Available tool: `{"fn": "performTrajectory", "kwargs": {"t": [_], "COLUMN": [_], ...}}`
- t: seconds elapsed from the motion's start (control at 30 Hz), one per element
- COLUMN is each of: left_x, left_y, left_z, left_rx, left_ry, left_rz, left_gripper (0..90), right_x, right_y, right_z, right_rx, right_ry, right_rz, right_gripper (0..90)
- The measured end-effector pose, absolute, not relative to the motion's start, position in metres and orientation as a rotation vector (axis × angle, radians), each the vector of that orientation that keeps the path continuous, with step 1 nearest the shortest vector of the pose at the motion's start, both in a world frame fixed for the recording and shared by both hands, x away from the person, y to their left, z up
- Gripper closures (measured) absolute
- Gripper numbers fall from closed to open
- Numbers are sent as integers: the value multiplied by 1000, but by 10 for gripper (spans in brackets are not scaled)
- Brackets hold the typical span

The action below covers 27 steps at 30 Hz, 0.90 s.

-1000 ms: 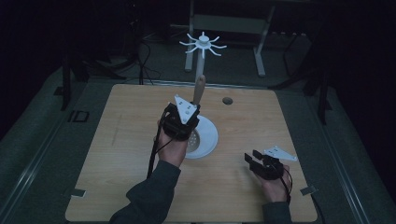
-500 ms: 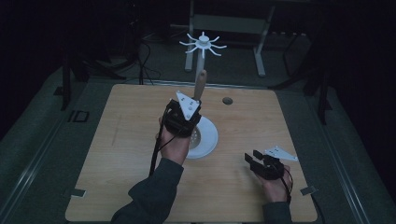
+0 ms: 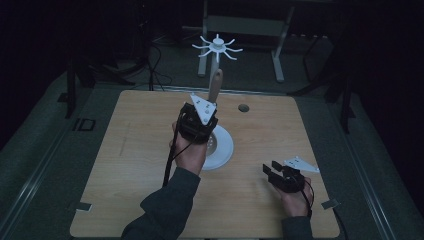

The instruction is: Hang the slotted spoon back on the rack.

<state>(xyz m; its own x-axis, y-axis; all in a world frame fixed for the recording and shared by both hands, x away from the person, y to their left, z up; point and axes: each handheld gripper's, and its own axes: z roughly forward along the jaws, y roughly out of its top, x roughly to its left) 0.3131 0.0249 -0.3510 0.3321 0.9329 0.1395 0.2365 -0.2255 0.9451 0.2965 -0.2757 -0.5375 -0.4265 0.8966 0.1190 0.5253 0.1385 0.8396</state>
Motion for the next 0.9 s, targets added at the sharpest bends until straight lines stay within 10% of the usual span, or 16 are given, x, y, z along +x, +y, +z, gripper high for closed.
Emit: {"fn": "performTrajectory", "kwargs": {"t": [0.9], "left_x": [312], "left_y": [22], "left_z": [-332], "left_rx": [1631], "left_ry": [1075], "left_rz": [964], "left_gripper": [751], "right_x": [297], "right_y": [-275], "right_z": [-539], "right_rx": [1369], "right_ry": [2013], "right_rz": [1203], "right_gripper": [555]}}
